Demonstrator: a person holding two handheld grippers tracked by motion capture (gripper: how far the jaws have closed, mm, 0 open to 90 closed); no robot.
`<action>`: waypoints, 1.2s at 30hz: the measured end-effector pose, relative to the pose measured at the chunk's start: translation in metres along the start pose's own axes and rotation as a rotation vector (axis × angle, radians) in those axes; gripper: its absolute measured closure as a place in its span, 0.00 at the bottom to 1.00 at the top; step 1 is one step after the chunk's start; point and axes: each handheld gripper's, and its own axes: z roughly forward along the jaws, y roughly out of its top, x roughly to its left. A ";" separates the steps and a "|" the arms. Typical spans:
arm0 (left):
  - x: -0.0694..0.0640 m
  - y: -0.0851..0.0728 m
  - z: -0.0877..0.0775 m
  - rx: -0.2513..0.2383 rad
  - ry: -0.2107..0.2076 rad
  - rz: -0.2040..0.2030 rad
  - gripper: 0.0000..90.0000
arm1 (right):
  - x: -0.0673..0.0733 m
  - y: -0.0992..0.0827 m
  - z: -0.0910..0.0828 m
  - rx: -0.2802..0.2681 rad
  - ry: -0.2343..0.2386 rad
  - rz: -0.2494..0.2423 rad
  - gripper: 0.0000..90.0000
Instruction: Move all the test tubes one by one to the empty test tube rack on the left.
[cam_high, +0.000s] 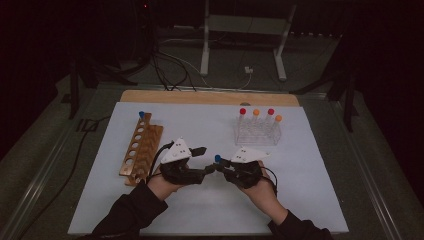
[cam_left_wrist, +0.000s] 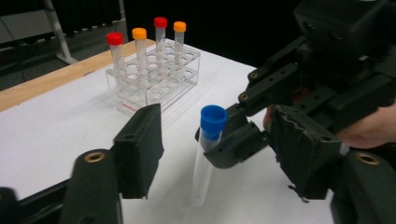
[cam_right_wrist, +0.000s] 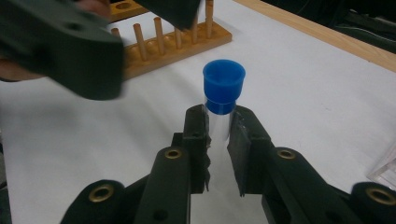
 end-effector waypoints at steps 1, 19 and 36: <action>0.000 0.001 0.002 -0.003 0.001 0.000 0.46 | 0.000 0.000 0.000 -0.001 0.000 -0.001 0.86; 0.003 0.005 0.027 0.034 -0.010 0.037 0.84 | -0.003 0.000 -0.002 -0.002 -0.007 0.004 0.86; 0.012 0.021 0.012 -0.013 0.039 0.059 0.87 | -0.002 0.005 -0.007 -0.021 -0.002 0.001 0.54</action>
